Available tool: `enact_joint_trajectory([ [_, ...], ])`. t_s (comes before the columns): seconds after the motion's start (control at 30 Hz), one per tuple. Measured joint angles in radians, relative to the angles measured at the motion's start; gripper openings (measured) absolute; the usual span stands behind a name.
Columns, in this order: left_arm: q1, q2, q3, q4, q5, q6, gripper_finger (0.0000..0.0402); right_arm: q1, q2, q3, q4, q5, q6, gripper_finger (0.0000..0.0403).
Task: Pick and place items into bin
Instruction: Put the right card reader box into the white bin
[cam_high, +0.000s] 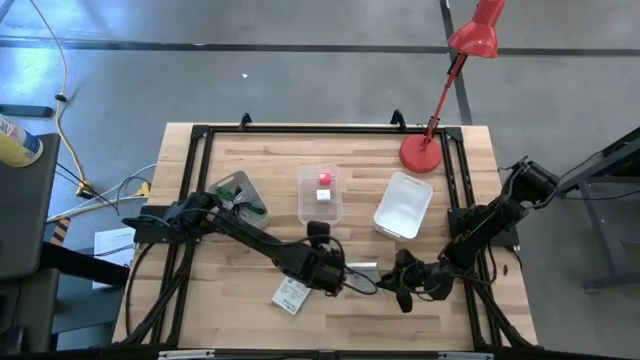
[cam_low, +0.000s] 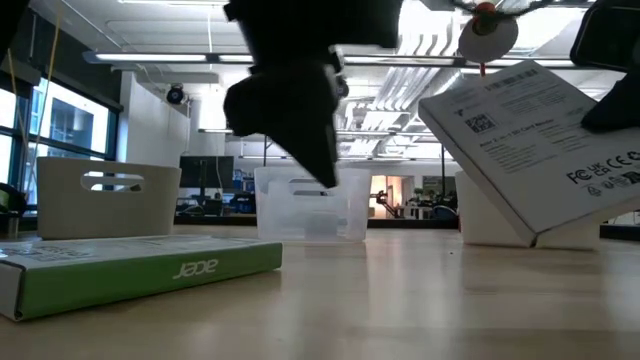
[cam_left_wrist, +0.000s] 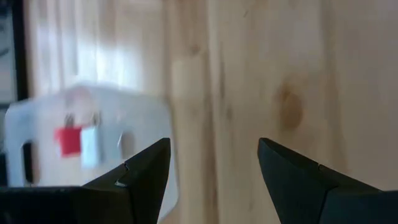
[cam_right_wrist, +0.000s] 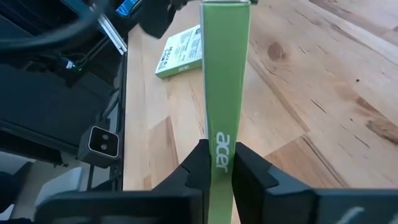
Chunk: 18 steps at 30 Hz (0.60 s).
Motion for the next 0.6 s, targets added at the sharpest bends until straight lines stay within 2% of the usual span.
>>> enact_joint_trajectory([
  [0.17, 0.0, 0.0, 0.0, -0.162, -0.045, -0.121, 0.0232, 0.0, 0.0, 0.0, 0.0, 0.003, -0.015, 0.0033],
  [0.3, -0.008, 0.0, 0.0, -0.27, -0.089, -0.22, 0.0232, 0.0, 0.0, 0.0, 0.0, 0.015, -0.015, 0.005],
  [0.6, -0.047, 0.0, 0.0, -0.387, -0.182, -0.345, 0.0232, 0.0, 0.0, 0.0, 0.0, 0.02, -0.019, 0.0033],
])
